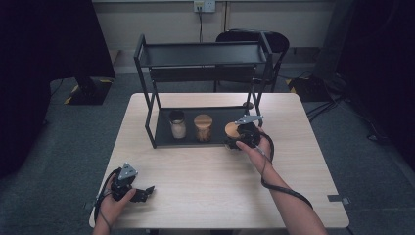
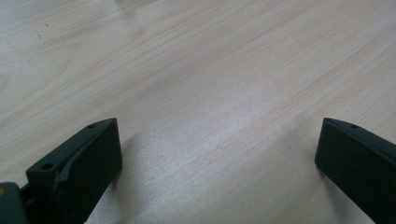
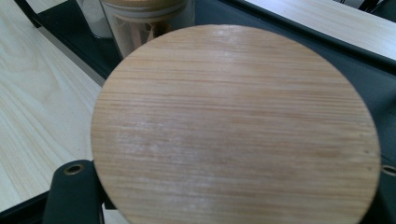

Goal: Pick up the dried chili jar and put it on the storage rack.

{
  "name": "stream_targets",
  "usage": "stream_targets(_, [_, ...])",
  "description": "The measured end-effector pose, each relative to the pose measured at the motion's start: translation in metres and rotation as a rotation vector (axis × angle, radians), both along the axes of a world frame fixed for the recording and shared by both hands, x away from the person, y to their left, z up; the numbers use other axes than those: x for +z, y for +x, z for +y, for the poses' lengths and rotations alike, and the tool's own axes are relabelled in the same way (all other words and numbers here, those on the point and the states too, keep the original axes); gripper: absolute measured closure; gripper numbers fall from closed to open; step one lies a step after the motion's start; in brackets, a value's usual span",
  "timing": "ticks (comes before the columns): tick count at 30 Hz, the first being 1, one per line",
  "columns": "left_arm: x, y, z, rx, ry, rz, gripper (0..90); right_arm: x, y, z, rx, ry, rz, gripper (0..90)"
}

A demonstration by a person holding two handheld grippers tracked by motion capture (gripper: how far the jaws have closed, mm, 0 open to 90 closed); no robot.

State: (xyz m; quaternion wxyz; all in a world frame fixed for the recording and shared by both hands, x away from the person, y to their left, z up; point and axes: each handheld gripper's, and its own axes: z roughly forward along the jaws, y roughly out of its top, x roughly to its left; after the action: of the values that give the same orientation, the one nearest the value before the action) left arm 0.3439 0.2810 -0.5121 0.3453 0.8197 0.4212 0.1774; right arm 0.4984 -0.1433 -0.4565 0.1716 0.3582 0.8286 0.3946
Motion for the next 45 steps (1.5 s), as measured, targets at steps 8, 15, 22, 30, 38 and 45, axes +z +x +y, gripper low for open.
stream_targets(8, [0.000,0.000,0.000,0.000,0.000,0.000,0.2,0.000,0.006,0.005,-0.003,0.003,-0.002,25.0])
stream_targets(15, [0.000,0.000,0.000,0.000,0.000,0.000,0.2,-0.002,0.010,0.008,-0.005,-0.001,-0.001,25.0])
stream_targets(22, [0.000,0.000,0.000,0.000,0.000,0.000,0.2,-0.001,0.015,0.011,-0.002,-0.014,-0.004,25.0])
stream_targets(30, [0.000,0.000,0.000,0.000,0.000,0.000,0.2,0.001,0.020,0.012,-0.010,-0.019,-0.010,25.0])
stream_targets(38, [0.000,0.000,0.000,0.000,0.000,0.000,0.2,0.001,0.024,0.014,-0.013,-0.025,-0.009,25.0])
stream_targets(45, [0.000,0.000,0.000,-0.001,-0.001,0.000,0.2,0.001,0.029,0.014,-0.022,-0.030,-0.006,25.0])
